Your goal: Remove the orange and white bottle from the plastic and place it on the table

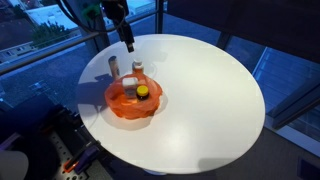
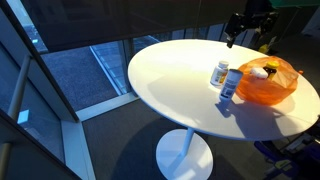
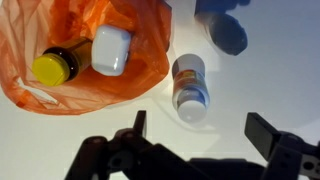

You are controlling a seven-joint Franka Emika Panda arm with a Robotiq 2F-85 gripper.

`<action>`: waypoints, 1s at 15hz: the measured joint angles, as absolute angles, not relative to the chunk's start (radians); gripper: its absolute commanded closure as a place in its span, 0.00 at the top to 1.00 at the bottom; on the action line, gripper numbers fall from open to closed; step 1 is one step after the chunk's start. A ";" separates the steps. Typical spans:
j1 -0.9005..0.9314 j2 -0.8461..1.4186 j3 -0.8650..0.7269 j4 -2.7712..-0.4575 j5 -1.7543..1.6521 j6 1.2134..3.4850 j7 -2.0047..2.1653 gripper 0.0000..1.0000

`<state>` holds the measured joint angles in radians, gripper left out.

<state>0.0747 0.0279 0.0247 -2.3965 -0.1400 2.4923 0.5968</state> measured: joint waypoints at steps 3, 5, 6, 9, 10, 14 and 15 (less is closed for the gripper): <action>0.064 -0.074 0.023 -2.432 -0.140 2.417 0.596 1.00; 0.051 -0.141 0.023 -2.442 -0.140 2.342 0.592 1.00; 0.044 -0.172 0.023 -2.441 -0.140 2.298 0.586 1.00; 0.020 -0.255 0.023 -2.420 -0.140 2.154 0.541 1.00; 0.012 -0.275 0.023 -2.401 -0.140 2.099 0.514 1.00; -0.004 -0.298 0.009 -2.288 -0.111 1.913 0.336 1.00; -0.004 -0.295 0.001 -2.256 -0.098 1.882 0.287 1.00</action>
<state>-0.0044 -0.2952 0.0013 -2.2561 -0.0978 1.8815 0.2869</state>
